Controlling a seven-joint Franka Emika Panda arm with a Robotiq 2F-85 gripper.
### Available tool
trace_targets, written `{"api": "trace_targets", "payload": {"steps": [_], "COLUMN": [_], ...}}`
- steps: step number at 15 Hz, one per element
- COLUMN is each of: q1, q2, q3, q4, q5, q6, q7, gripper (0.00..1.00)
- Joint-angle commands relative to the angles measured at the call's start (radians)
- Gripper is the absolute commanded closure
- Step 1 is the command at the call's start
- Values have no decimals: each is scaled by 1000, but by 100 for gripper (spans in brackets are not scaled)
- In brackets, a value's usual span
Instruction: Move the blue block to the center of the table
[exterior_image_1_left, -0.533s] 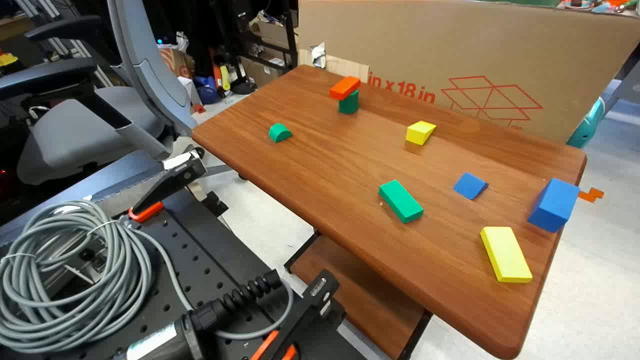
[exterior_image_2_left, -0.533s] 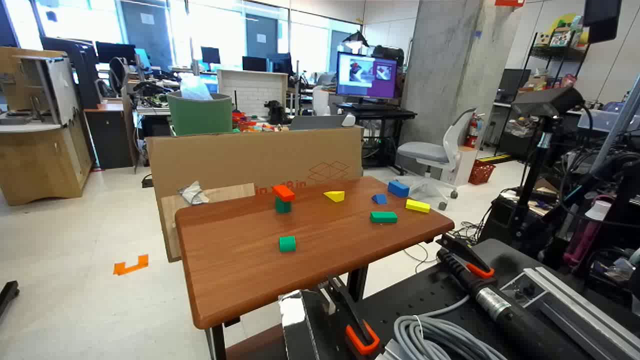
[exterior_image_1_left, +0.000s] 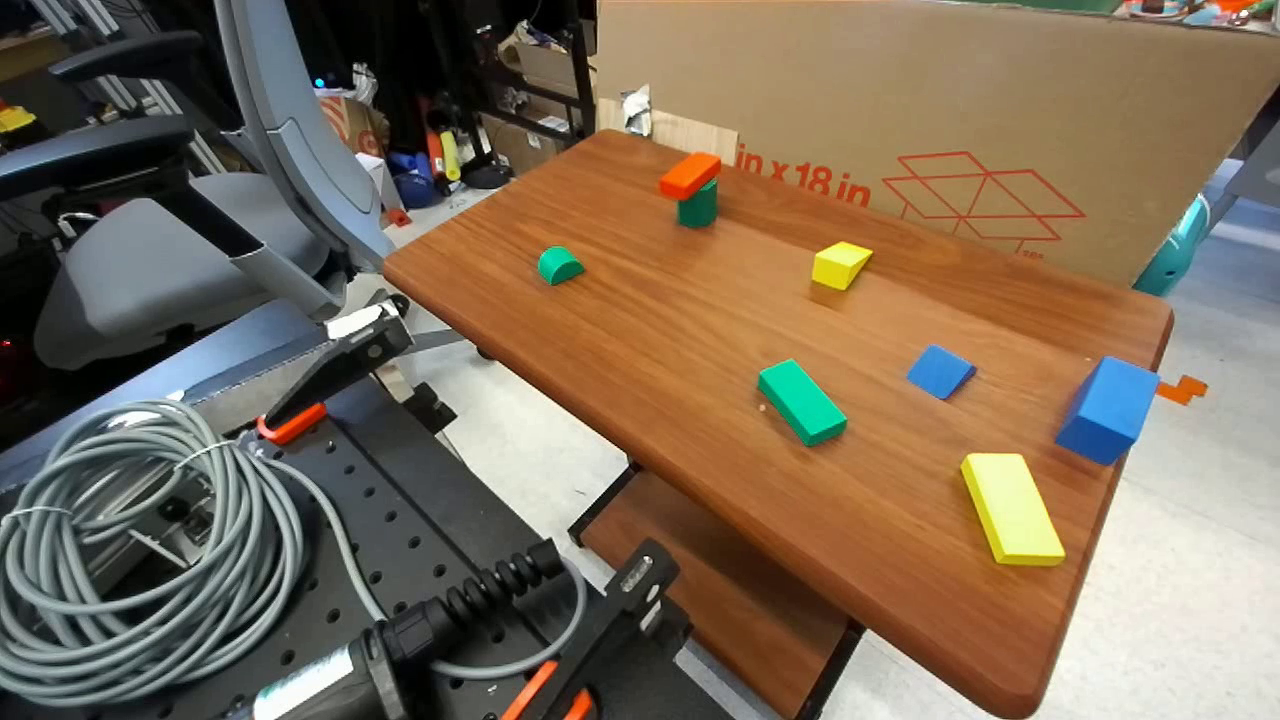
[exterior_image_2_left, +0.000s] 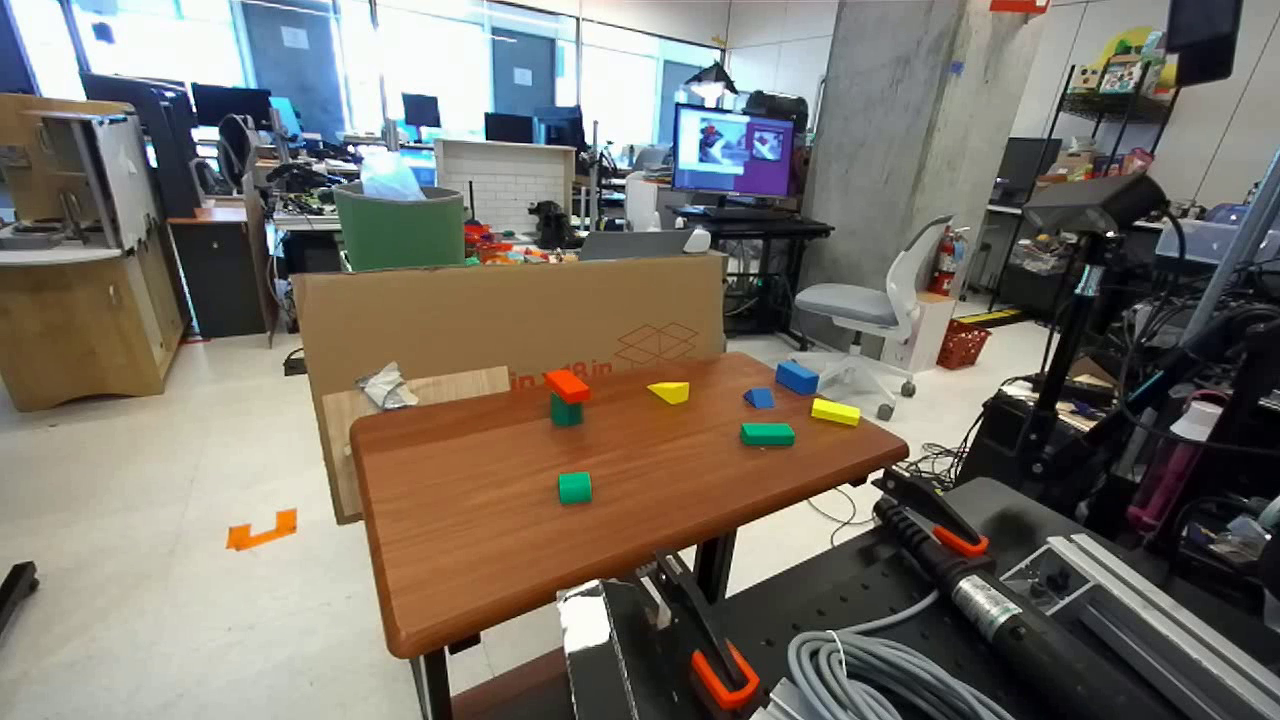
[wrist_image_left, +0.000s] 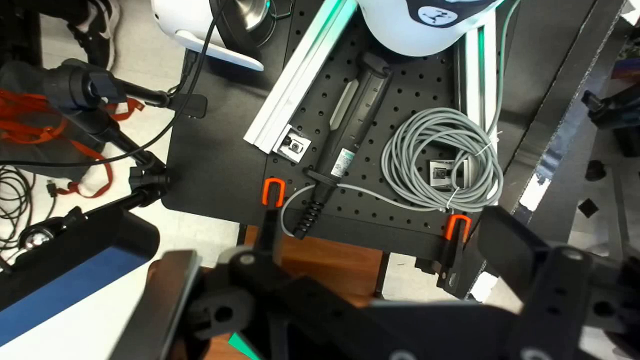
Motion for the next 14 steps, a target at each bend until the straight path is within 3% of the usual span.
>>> {"api": "trace_targets", "payload": {"steps": [1, 14], "q1": [10, 27], "q2": [0, 198], "q3": [-7, -1], "q4": [2, 88], "q5": [-4, -56], "q6": [-2, 210], "q7": [6, -45], "gripper": [0, 0]}}
